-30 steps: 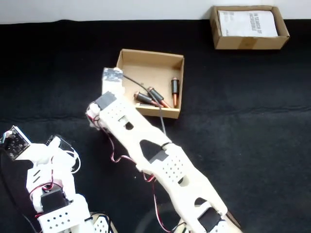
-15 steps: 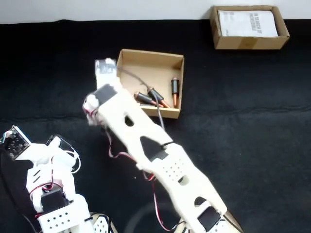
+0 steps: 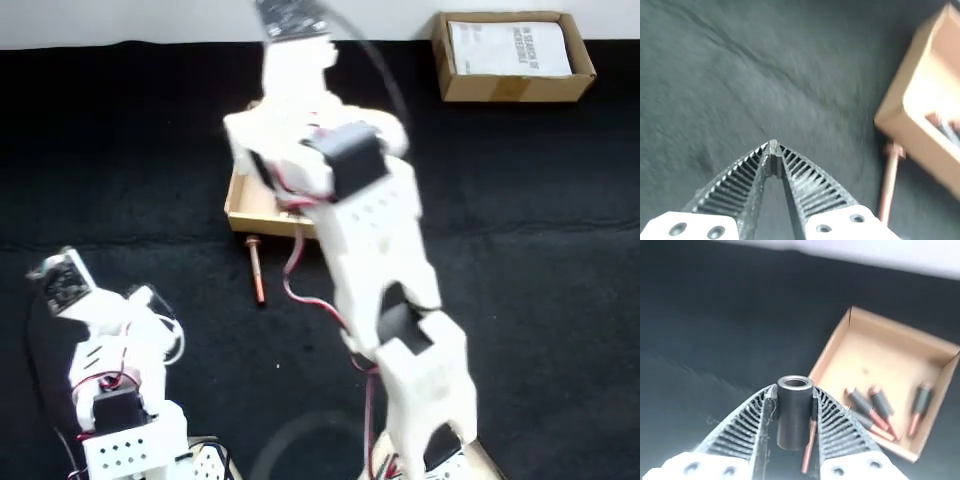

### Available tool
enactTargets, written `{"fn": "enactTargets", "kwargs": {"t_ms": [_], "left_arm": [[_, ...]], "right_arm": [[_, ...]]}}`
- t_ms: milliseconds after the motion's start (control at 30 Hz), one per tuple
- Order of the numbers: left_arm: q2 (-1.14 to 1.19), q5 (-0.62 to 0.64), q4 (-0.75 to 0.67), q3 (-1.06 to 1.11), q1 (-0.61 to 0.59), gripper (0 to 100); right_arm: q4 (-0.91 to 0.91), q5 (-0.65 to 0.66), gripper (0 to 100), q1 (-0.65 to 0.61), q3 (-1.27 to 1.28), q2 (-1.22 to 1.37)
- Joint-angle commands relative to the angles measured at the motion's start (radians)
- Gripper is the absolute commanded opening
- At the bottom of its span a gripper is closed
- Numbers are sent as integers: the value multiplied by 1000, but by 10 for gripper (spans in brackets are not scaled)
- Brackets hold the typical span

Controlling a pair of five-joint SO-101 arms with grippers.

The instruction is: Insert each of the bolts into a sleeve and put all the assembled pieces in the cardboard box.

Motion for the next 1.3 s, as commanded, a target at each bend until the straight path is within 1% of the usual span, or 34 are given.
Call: {"fn": "enactTargets", "kwargs": {"t_ms": [0, 133, 233, 300, 400, 533, 667, 833, 933, 1067, 1267], "left_arm": [[-4, -68, 21, 16, 82, 11], [-4, -127, 48, -44, 142, 11], [-4, -167, 110, -145, 228, 11], [-2, -181, 126, -203, 282, 11], [-1, -196, 130, -268, 338, 11], [65, -199, 141, -334, 394, 11], [292, -198, 112, -427, 412, 12], [650, -198, 89, -631, 452, 13], [842, -196, 87, -737, 463, 13], [1082, -196, 84, -840, 464, 14], [1442, -196, 66, -1004, 464, 14]], "right_arm": [[10, 20, 8, 16, 93, -229], [10, 25, 8, 12, 392, -487], [8, 23, 8, 16, 650, -699], [7, 23, 8, 21, 814, -837], [-4, 25, 8, 99, 1043, -1012], [-110, 41, 8, 249, 1328, -1205], [-236, 72, 8, 363, 1578, -1360], [-363, 78, 8, 478, 1850, -1514], [-426, 126, 8, 530, 1991, -1586], [-507, 166, 8, 604, 2123, -1684], [-527, 190, 8, 661, 2269, -1791]]}}
